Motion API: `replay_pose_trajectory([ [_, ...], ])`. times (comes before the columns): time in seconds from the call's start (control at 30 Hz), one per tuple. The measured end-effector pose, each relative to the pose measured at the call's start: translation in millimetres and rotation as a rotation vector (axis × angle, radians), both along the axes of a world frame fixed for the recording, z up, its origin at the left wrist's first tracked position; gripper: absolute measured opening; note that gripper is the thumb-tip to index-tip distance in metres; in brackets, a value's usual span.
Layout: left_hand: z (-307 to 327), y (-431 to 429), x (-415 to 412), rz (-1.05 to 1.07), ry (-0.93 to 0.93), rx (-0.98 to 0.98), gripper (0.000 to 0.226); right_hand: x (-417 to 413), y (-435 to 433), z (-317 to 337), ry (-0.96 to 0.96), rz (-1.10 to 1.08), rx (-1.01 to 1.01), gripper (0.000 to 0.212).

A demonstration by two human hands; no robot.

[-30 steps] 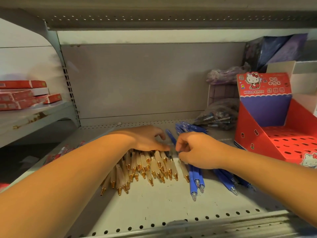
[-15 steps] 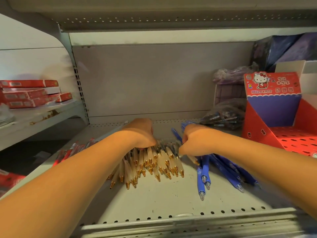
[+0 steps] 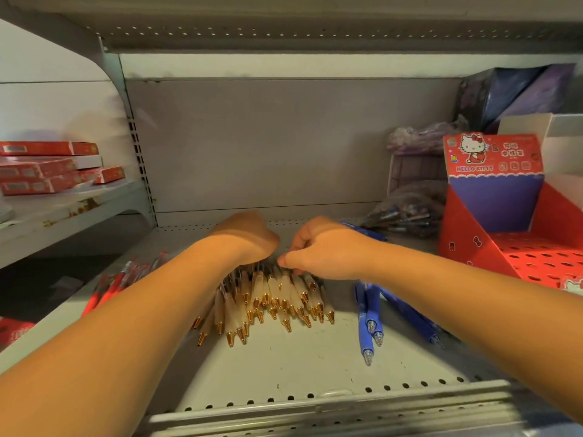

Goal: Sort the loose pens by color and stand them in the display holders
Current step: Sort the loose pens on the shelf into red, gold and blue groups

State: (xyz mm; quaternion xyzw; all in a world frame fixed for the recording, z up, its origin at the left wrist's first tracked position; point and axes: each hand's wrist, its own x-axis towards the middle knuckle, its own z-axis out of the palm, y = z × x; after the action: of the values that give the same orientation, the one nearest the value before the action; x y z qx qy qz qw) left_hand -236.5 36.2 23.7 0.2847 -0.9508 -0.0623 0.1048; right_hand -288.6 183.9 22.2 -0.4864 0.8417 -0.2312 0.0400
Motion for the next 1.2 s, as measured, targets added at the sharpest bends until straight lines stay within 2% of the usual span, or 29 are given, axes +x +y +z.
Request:
replay_pose_trajectory([
  [0.1,-5,18,-7,-0.080,-0.065,0.023,0.033,-15,27,12,0.035,-0.110,0.079,0.039],
  [0.23,-5,44,-14,-0.243,-0.113,0.006,0.031,-14,61,2,0.120,-0.216,0.471,0.033],
  [0.3,-3,53,-18,-0.308,-0.122,0.007,0.029,-11,63,-6,0.083,-0.217,0.512,0.026],
  [0.33,-4,56,-21,-0.324,-0.148,0.023,0.032,-10,62,-8,0.053,-0.212,0.501,0.024],
  [0.4,-8,57,-23,-0.322,-0.241,0.011,0.055,-10,60,-7,-0.018,-0.197,0.465,0.020],
  [0.47,-14,52,-23,-0.302,-0.316,-0.046,0.061,-11,57,-9,-0.091,-0.176,0.431,0.021],
  [0.6,-21,44,-22,-0.321,-0.321,-0.001,0.057,-14,49,-15,-0.072,-0.165,0.390,0.024],
  [0.73,-23,45,-24,-0.354,-0.283,0.037,0.049,-23,35,-14,-0.191,-0.207,0.354,0.020],
  [0.87,-24,41,-26,-0.322,-0.263,0.085,0.057,-31,20,-13,-0.161,-0.222,0.357,0.019],
  [1.03,-25,40,-24,-0.326,-0.258,0.039,0.050,-32,25,-11,-0.178,-0.188,0.288,0.020],
  [1.13,-26,41,-24,-0.351,-0.262,0.029,0.044,-34,40,-3,-0.136,-0.138,0.209,0.004],
  [1.2,-26,41,-26,-0.347,-0.246,0.020,0.041,-34,49,-1,-0.141,-0.073,0.128,0.004],
])
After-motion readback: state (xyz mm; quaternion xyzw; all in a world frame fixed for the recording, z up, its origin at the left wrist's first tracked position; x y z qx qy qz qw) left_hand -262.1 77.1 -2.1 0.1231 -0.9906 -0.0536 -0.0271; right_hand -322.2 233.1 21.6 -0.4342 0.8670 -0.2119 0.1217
